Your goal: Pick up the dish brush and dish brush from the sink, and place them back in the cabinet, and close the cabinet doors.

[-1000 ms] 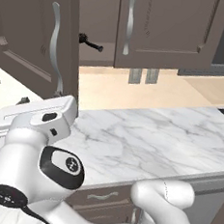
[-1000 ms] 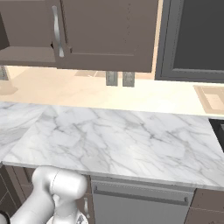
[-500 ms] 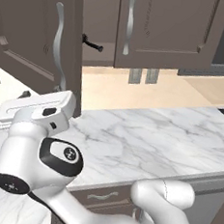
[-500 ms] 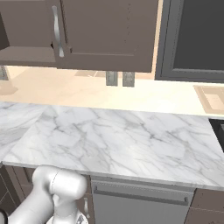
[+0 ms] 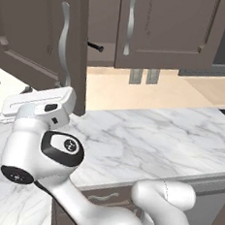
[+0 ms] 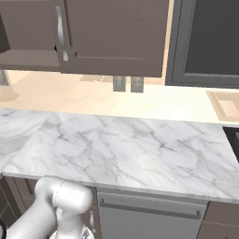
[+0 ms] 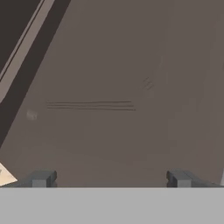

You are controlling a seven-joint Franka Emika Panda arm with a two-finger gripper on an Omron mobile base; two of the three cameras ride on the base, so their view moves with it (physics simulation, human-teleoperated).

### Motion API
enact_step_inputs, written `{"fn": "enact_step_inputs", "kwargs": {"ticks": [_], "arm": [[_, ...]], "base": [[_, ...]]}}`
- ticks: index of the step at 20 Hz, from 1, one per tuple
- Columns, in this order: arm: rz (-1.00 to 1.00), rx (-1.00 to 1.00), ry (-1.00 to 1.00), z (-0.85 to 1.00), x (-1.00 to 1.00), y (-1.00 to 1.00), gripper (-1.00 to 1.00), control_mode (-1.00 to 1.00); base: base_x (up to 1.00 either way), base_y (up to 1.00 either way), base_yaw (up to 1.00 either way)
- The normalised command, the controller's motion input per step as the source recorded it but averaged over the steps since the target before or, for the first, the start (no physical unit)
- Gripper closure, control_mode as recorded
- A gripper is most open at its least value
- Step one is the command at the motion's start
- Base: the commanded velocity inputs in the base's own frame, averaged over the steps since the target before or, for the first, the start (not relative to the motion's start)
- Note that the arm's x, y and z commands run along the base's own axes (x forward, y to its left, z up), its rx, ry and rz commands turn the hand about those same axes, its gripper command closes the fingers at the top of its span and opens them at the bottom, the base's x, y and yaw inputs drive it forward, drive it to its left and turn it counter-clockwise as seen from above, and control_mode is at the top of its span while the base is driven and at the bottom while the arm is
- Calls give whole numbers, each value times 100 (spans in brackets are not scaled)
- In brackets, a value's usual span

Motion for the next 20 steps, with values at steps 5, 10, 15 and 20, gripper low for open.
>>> {"fn": "enact_step_inputs", "kwargs": {"ticks": [5, 10, 15, 20], "arm": [[0, 0, 0, 0, 34, -12, -100, -100], [0, 0, -1, 0, 31, -16, -100, -100], [0, 0, -2, 0, 29, -18, -100, -100], [0, 2, -1, 0, 37, -22, -100, -100]], "base": [[0, 0, 0], [0, 0, 0], [0, 0, 0], [0, 0, 0]]}}
